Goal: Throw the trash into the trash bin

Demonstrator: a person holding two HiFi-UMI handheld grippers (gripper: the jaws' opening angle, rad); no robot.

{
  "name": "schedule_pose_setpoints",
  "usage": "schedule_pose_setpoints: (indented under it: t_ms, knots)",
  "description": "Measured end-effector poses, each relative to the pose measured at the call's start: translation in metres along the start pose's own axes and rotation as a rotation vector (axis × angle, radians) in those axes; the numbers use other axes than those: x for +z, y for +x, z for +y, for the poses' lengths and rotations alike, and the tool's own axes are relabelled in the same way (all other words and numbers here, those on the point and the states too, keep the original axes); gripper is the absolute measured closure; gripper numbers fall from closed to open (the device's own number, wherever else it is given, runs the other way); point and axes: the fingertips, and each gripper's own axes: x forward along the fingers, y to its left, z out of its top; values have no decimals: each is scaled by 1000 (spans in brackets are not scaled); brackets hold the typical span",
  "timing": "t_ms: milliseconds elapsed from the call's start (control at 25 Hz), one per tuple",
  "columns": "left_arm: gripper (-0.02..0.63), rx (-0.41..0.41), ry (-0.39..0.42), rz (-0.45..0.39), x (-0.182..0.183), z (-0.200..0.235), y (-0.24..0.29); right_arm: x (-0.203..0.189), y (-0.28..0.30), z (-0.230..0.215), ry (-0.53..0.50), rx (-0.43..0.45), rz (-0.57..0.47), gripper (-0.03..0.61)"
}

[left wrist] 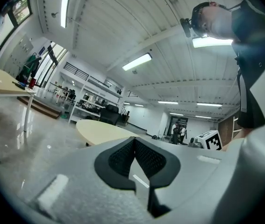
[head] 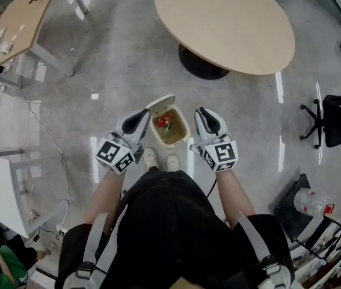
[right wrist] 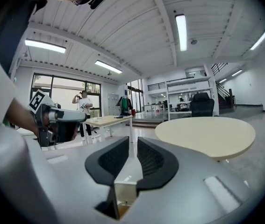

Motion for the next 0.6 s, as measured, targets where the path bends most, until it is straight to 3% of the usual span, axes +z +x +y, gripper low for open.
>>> schedule_pose_setpoints:
  t_ms: [360,600]
  knots:
    - [613,10,90,-143,73,-18,-3,77,-16,-12,-38,-4,-168,530]
    - [614,15,143,-187,95,-6,-18,88,-19,-23,6,-36,-213,531]
